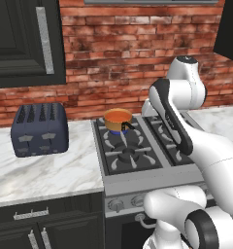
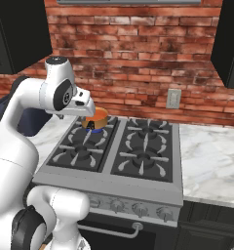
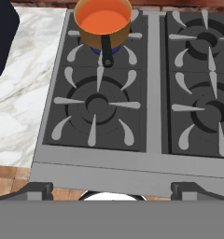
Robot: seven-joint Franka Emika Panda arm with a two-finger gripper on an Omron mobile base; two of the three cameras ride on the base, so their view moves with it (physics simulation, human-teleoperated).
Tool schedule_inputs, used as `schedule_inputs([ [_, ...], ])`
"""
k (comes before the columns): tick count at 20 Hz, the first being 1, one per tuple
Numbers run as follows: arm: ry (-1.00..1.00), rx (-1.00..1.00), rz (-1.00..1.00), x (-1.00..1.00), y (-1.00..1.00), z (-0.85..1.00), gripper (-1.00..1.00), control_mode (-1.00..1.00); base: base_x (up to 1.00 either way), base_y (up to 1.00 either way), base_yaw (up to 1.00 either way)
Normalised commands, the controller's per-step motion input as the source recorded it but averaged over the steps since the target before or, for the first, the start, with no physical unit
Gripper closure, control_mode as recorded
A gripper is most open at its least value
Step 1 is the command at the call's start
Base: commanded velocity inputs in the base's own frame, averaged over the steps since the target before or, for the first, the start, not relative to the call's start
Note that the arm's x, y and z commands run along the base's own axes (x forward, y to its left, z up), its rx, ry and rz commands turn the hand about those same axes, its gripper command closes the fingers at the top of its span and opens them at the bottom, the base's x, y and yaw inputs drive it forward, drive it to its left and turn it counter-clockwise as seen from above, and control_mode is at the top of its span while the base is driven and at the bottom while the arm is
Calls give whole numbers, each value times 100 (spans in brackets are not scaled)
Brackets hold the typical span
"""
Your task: Wait until the marinara sauce is simmered to a deep red color and then turn off the stove.
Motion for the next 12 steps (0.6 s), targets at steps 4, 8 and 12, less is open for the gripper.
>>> schedule_inputs([
  [4,0,0,0,0,0,0,-100,-100,0,0,0],
  [8,0,0,0,0,0,0,-100,-100,0,0,0],
  [12,0,0,0,0,0,0,-100,-100,0,0,0],
])
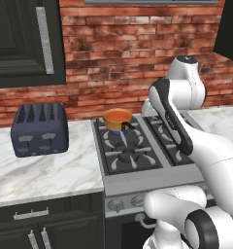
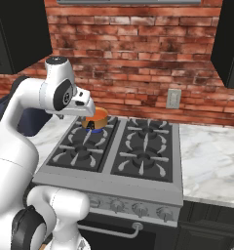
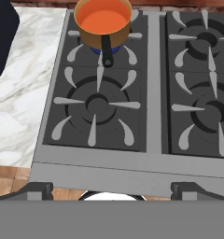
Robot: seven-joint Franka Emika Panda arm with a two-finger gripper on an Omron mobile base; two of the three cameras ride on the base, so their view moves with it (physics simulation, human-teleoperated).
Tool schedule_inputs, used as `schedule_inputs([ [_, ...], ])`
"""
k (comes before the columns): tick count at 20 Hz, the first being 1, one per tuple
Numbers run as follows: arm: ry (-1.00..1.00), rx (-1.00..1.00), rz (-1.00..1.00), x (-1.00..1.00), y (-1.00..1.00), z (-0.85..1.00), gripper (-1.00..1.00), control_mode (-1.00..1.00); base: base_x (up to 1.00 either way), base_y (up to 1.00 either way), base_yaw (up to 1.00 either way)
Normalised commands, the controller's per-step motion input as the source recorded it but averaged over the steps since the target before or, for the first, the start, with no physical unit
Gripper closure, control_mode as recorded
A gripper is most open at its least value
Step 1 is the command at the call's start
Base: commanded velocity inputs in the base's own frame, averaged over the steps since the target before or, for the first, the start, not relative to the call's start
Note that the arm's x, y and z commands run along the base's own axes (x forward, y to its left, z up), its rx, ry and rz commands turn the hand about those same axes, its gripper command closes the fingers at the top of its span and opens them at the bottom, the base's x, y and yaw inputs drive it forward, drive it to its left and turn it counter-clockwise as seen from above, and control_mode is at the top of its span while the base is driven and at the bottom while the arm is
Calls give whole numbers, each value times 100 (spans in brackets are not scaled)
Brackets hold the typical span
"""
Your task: Wait until the marinara sauce is simmered to a deep red color and then turn off the stove.
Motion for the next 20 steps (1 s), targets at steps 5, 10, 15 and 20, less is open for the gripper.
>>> schedule_inputs([
  [5,0,0,0,0,0,0,-100,-100,0,0,0],
  [10,0,0,0,0,0,0,-100,-100,0,0,0],
  [15,0,0,0,0,0,0,-100,-100,0,0,0],
  [20,0,0,0,0,0,0,-100,-100,0,0,0],
])
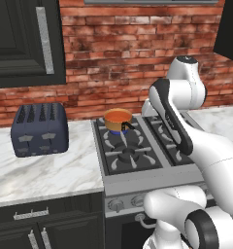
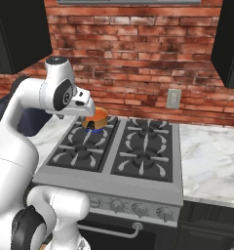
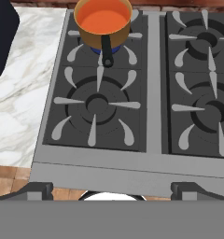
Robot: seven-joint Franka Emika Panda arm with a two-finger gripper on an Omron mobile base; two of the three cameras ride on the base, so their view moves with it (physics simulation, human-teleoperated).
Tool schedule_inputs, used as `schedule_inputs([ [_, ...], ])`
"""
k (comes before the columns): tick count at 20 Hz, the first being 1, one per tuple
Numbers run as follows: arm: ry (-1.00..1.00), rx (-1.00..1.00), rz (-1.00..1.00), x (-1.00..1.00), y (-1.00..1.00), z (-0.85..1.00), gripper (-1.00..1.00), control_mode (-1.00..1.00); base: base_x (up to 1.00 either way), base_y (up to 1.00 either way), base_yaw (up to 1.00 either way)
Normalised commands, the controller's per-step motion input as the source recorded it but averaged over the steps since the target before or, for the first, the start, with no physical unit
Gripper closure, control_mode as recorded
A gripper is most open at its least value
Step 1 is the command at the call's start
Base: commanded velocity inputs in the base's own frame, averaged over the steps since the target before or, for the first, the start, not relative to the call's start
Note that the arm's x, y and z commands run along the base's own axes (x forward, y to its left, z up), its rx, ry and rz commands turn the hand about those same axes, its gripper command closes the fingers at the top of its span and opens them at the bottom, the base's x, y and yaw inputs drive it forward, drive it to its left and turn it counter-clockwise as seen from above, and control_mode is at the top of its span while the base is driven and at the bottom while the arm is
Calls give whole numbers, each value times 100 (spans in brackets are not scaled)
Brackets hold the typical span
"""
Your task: Wait until the marinara sauce is simmered to a deep red color and then turn off the stove.
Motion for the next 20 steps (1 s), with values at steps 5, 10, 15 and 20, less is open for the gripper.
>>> schedule_inputs([
  [5,-1,1,0,0,-21,-1,-100,-100,0,0,0],
  [10,-1,4,0,-4,-52,0,-100,-100,0,0,0],
  [15,0,0,0,0,-3,0,-100,-100,0,0,0],
  [20,0,0,0,0,0,0,-100,-100,0,0,0],
])
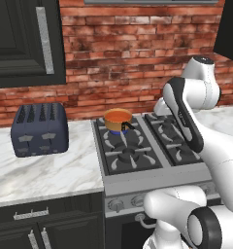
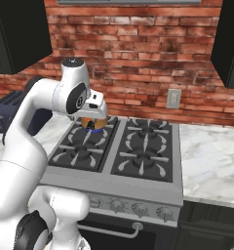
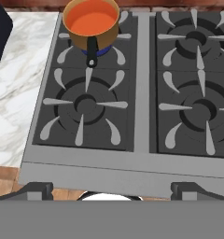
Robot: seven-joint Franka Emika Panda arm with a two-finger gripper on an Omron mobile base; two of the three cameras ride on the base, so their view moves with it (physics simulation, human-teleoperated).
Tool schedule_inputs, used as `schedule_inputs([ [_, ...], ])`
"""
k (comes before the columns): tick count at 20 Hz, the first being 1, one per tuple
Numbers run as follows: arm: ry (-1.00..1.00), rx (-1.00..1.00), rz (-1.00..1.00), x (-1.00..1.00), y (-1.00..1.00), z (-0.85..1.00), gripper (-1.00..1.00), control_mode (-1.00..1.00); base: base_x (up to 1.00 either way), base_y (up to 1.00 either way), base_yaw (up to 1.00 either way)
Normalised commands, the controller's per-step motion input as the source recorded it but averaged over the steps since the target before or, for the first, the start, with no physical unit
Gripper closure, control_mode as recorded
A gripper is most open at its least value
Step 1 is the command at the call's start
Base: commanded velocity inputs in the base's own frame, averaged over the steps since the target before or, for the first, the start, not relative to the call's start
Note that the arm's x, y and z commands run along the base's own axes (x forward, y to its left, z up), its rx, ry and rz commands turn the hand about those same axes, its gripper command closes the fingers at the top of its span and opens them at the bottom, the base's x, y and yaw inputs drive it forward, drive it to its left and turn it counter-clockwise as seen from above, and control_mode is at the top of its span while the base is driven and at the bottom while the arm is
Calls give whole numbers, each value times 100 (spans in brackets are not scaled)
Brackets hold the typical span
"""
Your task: Wait until the marinara sauce is simmered to a deep red color and then turn off the stove.
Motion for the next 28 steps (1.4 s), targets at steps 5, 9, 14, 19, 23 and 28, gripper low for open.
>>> schedule_inputs([
  [5,0,0,0,0,0,0,-100,-100,0,0,0],
  [9,0,0,0,0,0,0,-100,-100,0,0,0],
  [14,0,0,0,0,0,0,-100,-100,0,0,0],
  [19,0,0,0,0,-11,-2,-100,100,0,-40,0],
  [23,0,0,0,0,0,0,-100,100,0,-58,0],
  [28,0,0,0,0,0,0,-100,100,0,-22,0],
])
